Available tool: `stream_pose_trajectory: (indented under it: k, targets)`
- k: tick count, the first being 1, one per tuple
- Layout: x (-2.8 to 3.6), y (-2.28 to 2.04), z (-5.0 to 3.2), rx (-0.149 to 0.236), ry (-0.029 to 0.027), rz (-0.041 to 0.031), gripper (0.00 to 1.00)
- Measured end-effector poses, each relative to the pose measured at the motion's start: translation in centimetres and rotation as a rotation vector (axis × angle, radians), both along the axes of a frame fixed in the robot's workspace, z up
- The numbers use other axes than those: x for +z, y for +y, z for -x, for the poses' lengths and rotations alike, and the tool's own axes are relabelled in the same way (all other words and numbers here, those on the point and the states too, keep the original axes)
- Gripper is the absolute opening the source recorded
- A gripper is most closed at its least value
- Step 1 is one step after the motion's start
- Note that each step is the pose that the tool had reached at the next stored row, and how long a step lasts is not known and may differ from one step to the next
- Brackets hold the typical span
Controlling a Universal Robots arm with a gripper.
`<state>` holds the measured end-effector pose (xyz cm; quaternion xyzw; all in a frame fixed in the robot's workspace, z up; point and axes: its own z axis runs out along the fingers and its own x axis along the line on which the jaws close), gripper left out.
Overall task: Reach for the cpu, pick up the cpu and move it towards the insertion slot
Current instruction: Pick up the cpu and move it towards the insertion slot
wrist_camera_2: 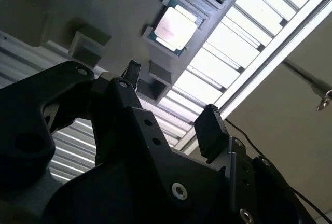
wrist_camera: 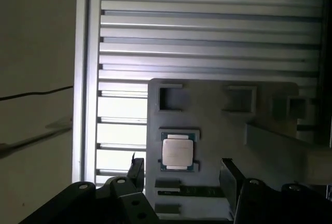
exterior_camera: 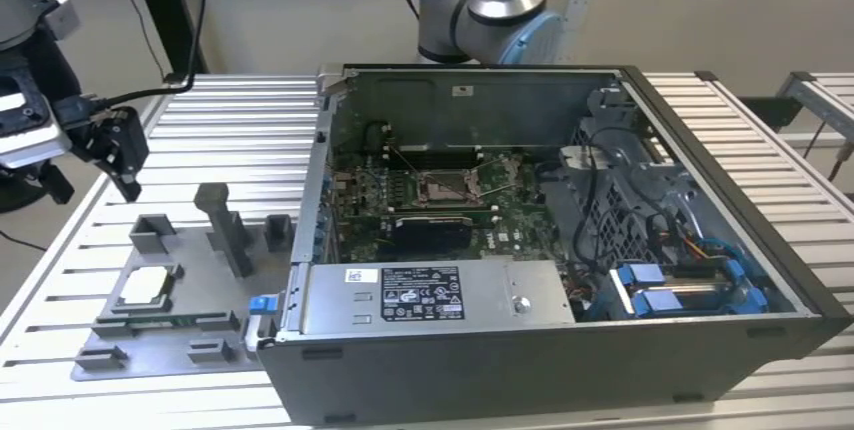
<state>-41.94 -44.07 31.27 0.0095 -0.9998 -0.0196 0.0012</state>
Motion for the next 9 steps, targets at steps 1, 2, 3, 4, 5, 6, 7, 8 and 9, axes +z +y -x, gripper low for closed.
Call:
stream_pose_trajectory:
  k: [1, 2, 3, 4, 5, 6, 7, 8, 9]
  targets:
    - [-0.13, 0.00, 0.01, 0.000, 0.0000, 0.0000, 1.00]
    - [-0.24, 0.00, 0.02, 0.000, 0.0000, 0.0000, 1.00]
    - [-0.37, 0.00, 0.04, 0.000, 0.0000, 0.0000, 1.00]
    - [-0.48, 0.01, 0.06, 0.000, -0.0001, -0.0001, 1.00]
    - [-0.61, 0.01, 0.07, 0.000, -0.0001, -0.0001, 1.00]
    - [-0.74, 0.01, 0.07, 0.000, 0.0000, 0.0000, 1.00]
    - [-0.88, 0.00, 0.08, 0.000, -0.0001, -0.0001, 1.00]
    - [-1.00, 0.01, 0.08, 0.000, 0.0000, -0.0001, 1.00]
    - [-1.12, 0.00, 0.09, 0.000, 0.0000, 0.0000, 1.00]
